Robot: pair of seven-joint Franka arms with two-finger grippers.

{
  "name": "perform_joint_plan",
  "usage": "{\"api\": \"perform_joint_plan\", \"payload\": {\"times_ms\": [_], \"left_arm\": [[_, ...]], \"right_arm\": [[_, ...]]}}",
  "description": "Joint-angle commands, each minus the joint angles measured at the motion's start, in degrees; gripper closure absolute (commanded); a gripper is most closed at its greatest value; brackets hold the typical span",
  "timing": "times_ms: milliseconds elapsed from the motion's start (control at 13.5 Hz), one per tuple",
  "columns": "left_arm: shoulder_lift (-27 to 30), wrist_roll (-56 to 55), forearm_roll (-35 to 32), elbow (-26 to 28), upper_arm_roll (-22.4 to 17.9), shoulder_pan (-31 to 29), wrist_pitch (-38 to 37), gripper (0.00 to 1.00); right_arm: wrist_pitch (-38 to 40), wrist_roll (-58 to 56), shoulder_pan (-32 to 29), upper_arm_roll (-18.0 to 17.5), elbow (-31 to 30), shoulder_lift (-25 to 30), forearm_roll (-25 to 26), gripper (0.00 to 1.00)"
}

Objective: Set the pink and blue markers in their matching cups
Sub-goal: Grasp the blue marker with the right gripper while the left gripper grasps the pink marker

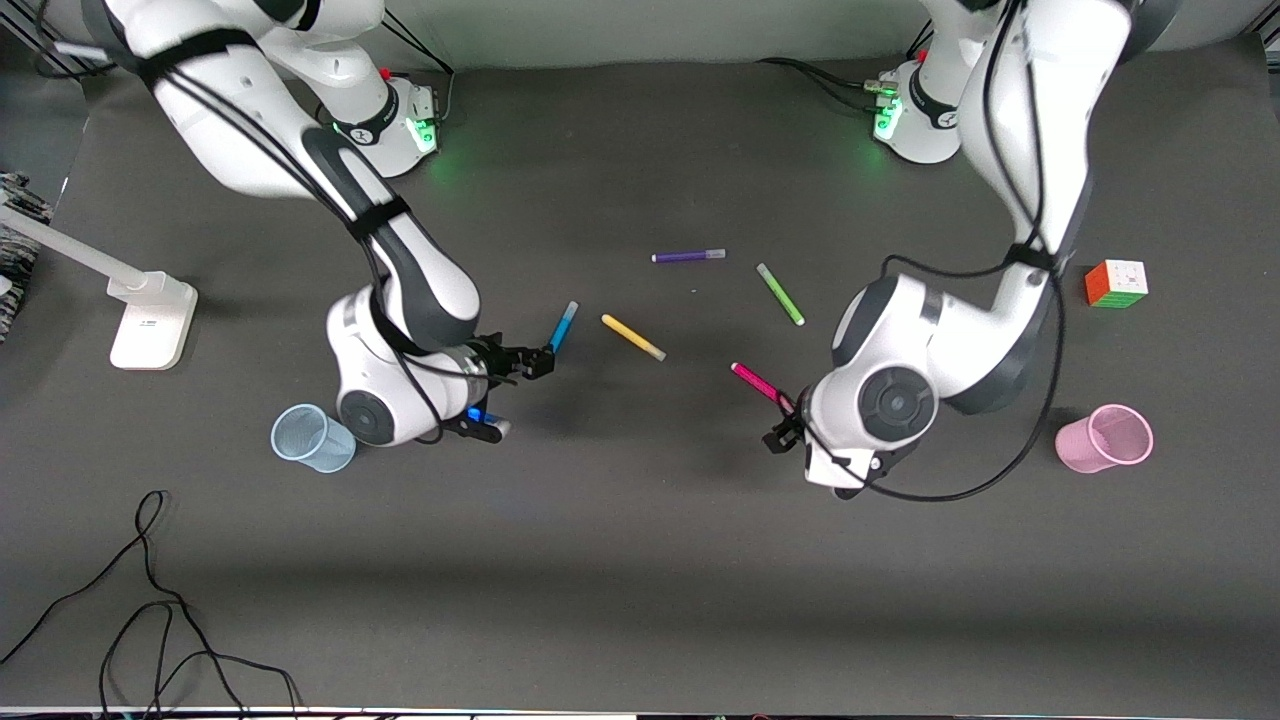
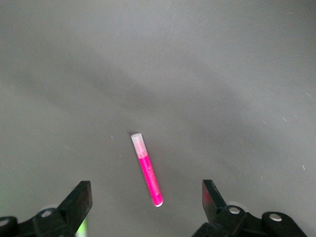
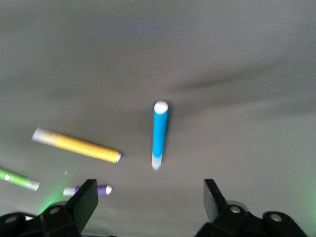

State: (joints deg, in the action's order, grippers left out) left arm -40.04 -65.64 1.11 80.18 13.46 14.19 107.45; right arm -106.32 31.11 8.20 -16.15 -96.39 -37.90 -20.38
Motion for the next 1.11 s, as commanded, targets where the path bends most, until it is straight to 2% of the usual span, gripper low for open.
{"api": "perform_joint_plan", "payload": {"times_ms": [0, 74, 222, 370, 593, 667, 889, 1037], "left_arm": [[-0.7, -4.3, 1.5, 1.5, -0.2, 0.2, -0.5, 0.01], [-0.5, -4.8, 2.4, 4.0, -0.2, 0.3, 0.1, 0.01], [0.0, -7.6, 4.6, 7.1, -0.2, 1.1, 2.5, 0.02], [0.0, -9.6, 6.5, 8.8, -0.2, 1.2, 5.1, 0.02], [0.4, -9.9, 8.0, 12.9, -0.2, 2.6, 9.8, 0.04], [0.3, -10.2, 8.1, 13.4, -0.2, 2.7, 10.3, 0.04], [0.3, -12.7, 8.0, 15.8, -0.2, 5.0, 14.1, 0.09], [0.1, -12.9, 7.9, 16.5, -0.2, 5.1, 15.2, 0.20]], "right_arm": [[-4.4, 2.0, 0.9, -0.1, -1.7, -3.0, -1.7, 0.08], [-6.5, 2.0, 1.1, -0.1, -2.6, -3.8, -1.7, 0.09], [-9.8, 2.0, 1.2, -0.1, -4.1, -5.0, -1.7, 0.19], [-11.5, 2.0, 1.6, -0.1, -4.9, -5.1, -1.7, 0.41], [-11.5, 2.0, 1.3, -0.1, -4.9, -5.1, -1.9, 0.92], [-11.5, 2.0, 1.2, -0.1, -4.9, -5.0, -2.3, 1.00], [-10.8, 2.0, 1.0, -0.1, -4.7, -4.6, -2.3, 1.00], [-9.2, 2.1, 0.9, 0.2, -4.3, -3.2, -2.3, 1.00]]}}
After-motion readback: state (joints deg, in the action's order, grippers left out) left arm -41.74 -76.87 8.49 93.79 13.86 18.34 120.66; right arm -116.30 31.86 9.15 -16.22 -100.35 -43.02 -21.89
